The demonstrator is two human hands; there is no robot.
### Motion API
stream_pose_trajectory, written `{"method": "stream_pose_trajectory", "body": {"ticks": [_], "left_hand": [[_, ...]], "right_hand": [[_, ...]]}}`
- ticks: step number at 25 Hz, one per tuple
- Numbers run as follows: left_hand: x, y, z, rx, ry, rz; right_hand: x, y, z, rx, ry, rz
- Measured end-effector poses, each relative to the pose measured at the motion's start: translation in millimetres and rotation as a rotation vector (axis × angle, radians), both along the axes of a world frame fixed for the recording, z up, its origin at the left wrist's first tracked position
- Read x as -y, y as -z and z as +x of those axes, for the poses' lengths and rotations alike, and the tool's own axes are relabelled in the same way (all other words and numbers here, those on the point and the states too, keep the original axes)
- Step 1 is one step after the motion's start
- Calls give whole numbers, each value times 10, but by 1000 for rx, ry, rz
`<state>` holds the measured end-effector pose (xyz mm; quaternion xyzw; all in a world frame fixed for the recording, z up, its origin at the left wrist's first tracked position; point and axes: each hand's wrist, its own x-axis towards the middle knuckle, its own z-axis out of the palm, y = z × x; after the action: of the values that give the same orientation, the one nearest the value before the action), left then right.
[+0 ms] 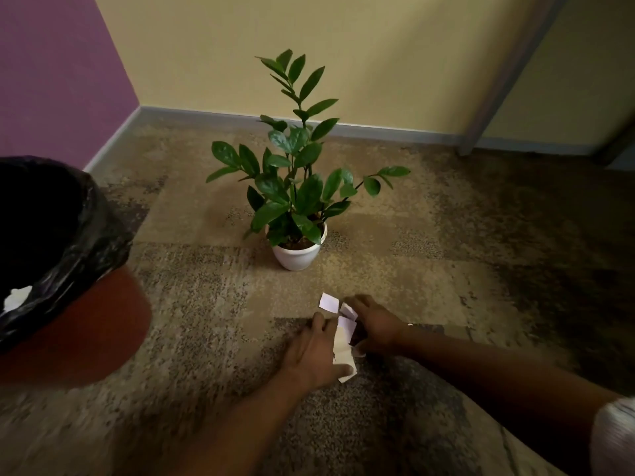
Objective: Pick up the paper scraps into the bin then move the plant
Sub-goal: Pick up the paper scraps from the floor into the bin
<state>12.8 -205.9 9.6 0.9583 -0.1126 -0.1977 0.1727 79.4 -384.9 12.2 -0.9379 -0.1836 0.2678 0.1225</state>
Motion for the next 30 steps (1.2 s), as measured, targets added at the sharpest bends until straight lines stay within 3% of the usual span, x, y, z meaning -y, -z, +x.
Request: {"method": "stream_pose_trajectory", "body": {"ticks": [9,21,26,30], "left_hand": [[106,91,58,9,-75,-54],[-259,25,155,129,-233,-54],[-441,-314,330,203,-352,-223],[-654,-668,414,226,-437,-425]], "right_hand": [[-201,104,-44,154,-125,-39],[-391,15,-146,185,12,-33],[-477,-413,-29,190,322,302],[-705,-866,-23,99,419,579]]}}
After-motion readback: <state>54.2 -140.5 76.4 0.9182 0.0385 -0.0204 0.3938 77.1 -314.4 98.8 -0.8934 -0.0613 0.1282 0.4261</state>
